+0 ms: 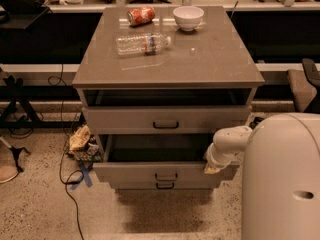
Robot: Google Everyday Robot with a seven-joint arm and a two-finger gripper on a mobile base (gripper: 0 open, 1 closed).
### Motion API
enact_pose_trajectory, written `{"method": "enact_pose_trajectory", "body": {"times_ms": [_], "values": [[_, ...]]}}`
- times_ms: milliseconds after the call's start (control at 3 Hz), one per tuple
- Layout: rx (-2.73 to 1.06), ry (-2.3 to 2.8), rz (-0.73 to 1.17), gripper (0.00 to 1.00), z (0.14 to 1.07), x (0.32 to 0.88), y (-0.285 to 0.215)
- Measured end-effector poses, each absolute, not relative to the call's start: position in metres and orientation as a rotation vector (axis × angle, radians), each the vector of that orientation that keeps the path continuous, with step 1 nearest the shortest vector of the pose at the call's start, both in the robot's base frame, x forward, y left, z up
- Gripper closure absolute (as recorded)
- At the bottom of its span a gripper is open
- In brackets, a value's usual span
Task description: Open middle drawer
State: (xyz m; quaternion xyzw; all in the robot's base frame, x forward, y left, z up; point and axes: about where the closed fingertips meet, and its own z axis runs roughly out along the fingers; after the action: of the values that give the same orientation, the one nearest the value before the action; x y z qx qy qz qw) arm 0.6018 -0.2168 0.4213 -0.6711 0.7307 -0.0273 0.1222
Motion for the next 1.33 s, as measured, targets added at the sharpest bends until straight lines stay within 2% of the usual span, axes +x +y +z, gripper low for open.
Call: {"method": "enact_pose_trajectory", "body": {"times_ms": [333, 667, 1000, 1333], "values": [[-1.959, 2.133, -0.08, 0.81, 0.42, 0.6018, -0.2168], [-1.961, 2.134, -0.076, 0.58, 0.4184, 0.6007, -0.2162], [-1.964, 2.135, -0.072, 0.27, 0.4162, 0.5994, -0.2155], [-1.966, 2.135, -0.069, 0.04, 0.415, 0.5986, -0.215]]}}
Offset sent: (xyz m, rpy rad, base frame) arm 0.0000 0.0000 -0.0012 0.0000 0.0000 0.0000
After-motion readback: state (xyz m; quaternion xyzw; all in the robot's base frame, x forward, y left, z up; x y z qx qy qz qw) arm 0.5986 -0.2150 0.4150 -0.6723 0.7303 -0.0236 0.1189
